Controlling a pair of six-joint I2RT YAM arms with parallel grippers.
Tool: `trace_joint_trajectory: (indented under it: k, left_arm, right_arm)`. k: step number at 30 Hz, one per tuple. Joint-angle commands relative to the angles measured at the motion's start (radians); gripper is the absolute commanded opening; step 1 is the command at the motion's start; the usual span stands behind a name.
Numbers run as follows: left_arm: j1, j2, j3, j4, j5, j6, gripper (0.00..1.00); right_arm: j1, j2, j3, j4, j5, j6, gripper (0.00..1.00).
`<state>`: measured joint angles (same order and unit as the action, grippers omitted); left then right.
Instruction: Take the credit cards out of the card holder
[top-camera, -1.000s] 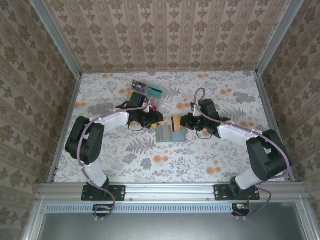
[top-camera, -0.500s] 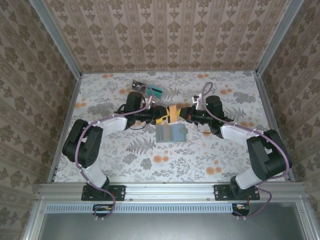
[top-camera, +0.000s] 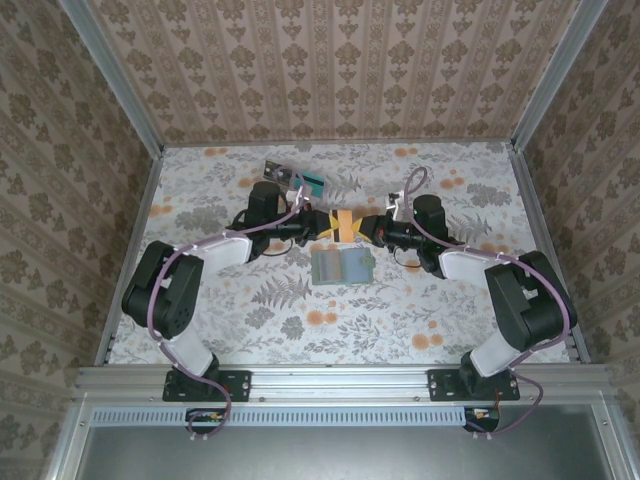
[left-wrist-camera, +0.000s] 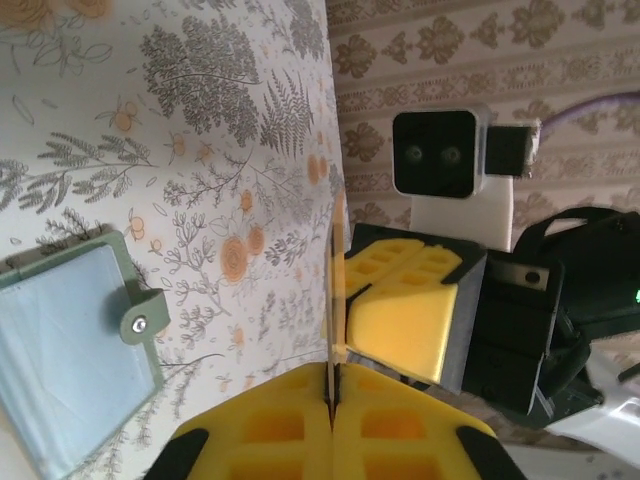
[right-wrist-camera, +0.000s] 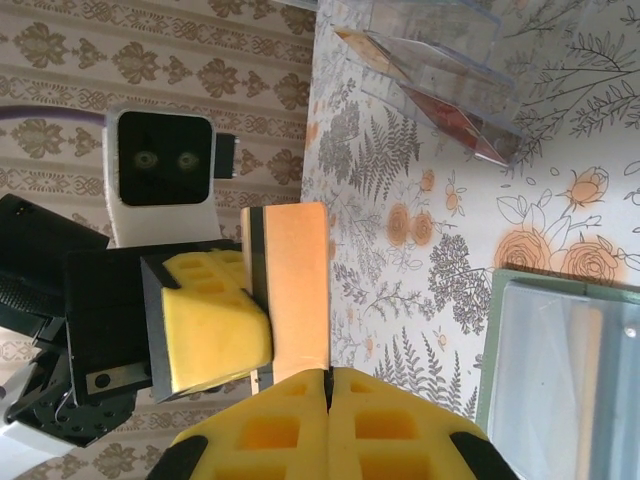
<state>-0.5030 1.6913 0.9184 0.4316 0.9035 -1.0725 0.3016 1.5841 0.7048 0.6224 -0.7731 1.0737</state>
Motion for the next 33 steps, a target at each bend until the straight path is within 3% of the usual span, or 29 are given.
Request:
trace_joint_trajectory:
  k: [1, 5, 8, 12, 16, 23, 29, 33]
  left_arm:
    - [0.007, -0.04, -0.014, 0.012, 0.006, 0.018, 0.0]
    - [0.012, -0.088, -0.012, -0.131, -0.053, 0.103, 0.0]
    - [0.016, -0.137, 0.018, -0.346, -0.159, 0.189, 0.0]
    - [0.017, -0.179, 0.108, -0.697, -0.405, 0.304, 0.0]
    - [0.017, -0.203, 0.176, -0.912, -0.665, 0.343, 0.0]
    - [0.038, -0.187, 0.264, -1.04, -0.942, 0.299, 0.0]
    - [0.081, -0.13, 0.335, -1.083, -1.044, 0.192, 0.0]
    - [0.087, -0.052, 0.437, -1.151, -1.133, 0.047, 0.0]
  right_arm:
    - [-0.005, -0.008, 0.004, -0.045, -0.008, -0.033, 0.1]
    - [0.002, -0.09, 0.047, -0.341, 0.104, -0.208, 0.39]
    - [0.003, -0.14, 0.072, -0.494, 0.201, -0.293, 0.62]
    - [0.014, -0.186, 0.079, -0.579, 0.336, -0.346, 0.77]
    - [0.023, -0.187, 0.093, -0.645, 0.419, -0.364, 0.85]
    - [0.08, -0.253, 0.127, -0.763, 0.558, -0.393, 0.89]
    - [0.179, -0.274, 0.184, -0.865, 0.715, -0.386, 0.91]
    - [0.234, -0.3, 0.206, -0.902, 0.795, -0.343, 0.92]
